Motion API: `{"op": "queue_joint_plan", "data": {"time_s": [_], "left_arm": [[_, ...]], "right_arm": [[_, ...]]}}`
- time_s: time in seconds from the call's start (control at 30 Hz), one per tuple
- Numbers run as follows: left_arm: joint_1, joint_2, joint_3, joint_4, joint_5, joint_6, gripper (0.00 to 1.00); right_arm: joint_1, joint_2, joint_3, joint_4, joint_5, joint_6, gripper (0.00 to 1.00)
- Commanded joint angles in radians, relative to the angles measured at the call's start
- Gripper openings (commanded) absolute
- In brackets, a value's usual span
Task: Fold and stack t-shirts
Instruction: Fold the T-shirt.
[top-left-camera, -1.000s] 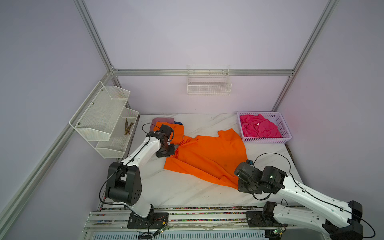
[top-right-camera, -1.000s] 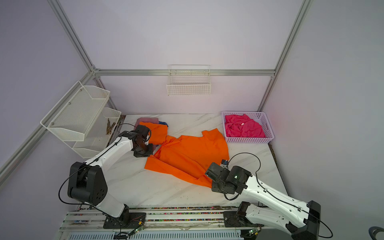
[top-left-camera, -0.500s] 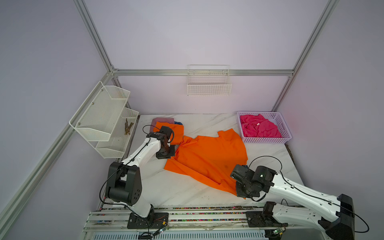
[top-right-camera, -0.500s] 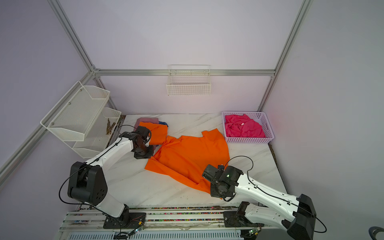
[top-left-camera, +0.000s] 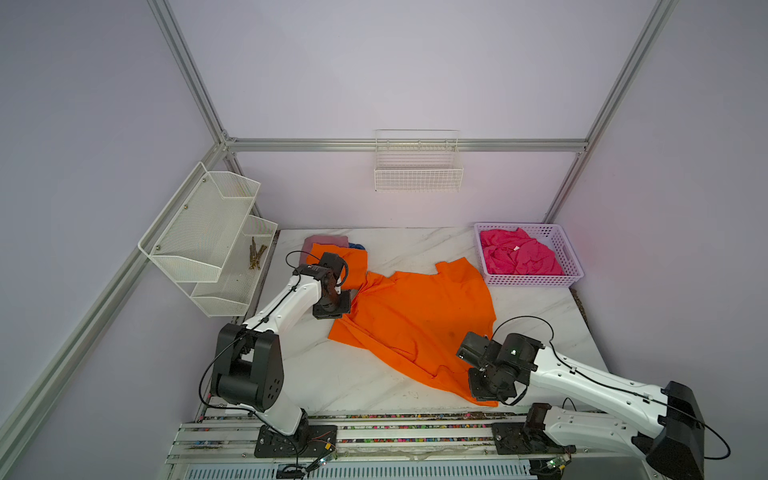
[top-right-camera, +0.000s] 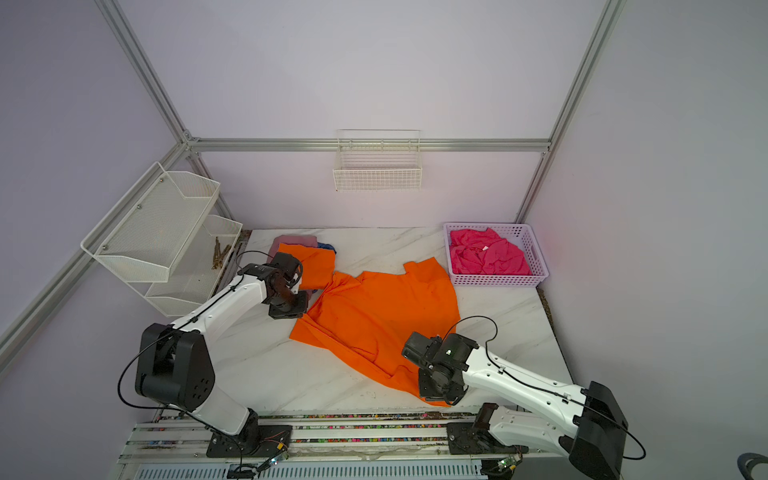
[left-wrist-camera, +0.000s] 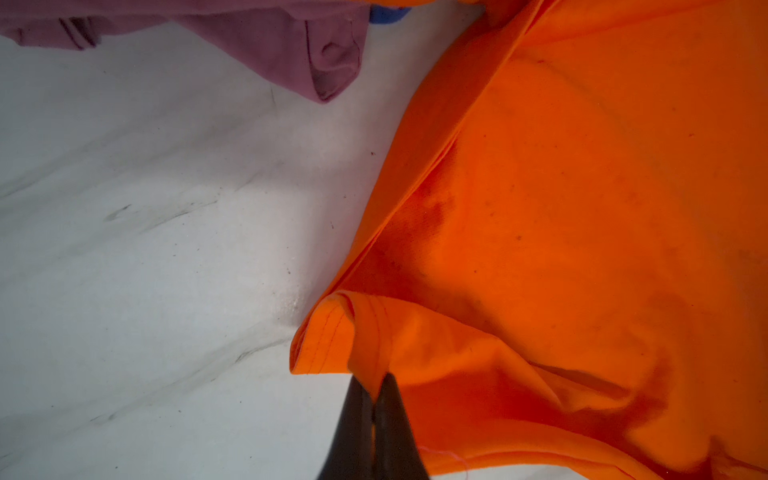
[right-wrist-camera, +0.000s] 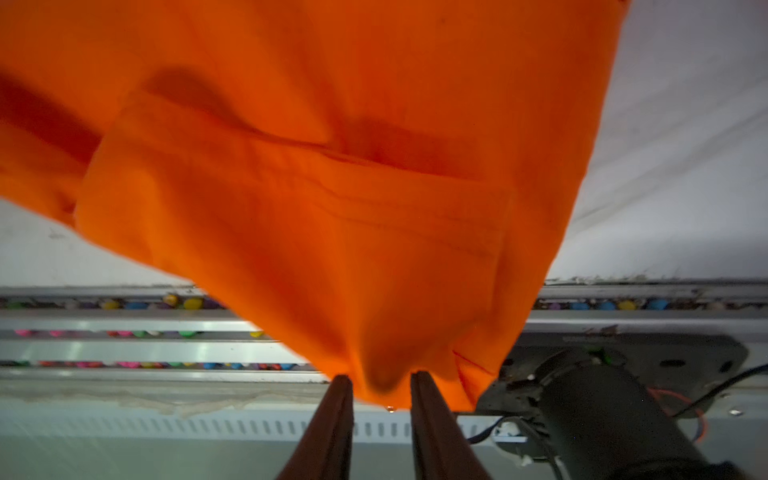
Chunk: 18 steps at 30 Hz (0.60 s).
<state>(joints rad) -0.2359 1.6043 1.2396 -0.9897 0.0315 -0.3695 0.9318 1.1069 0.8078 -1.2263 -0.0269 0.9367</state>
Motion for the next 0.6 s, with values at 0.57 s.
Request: {"op": "queue_joint_plan", "data": {"time_s": [0.57], "left_arm": [[0.005, -0.029, -0.02, 0.008, 0.008, 0.026, 0.0]], "right_arm": [[-0.002, 0.121, -0.006, 0.16, 0.181, 0.042, 0.4]]}}
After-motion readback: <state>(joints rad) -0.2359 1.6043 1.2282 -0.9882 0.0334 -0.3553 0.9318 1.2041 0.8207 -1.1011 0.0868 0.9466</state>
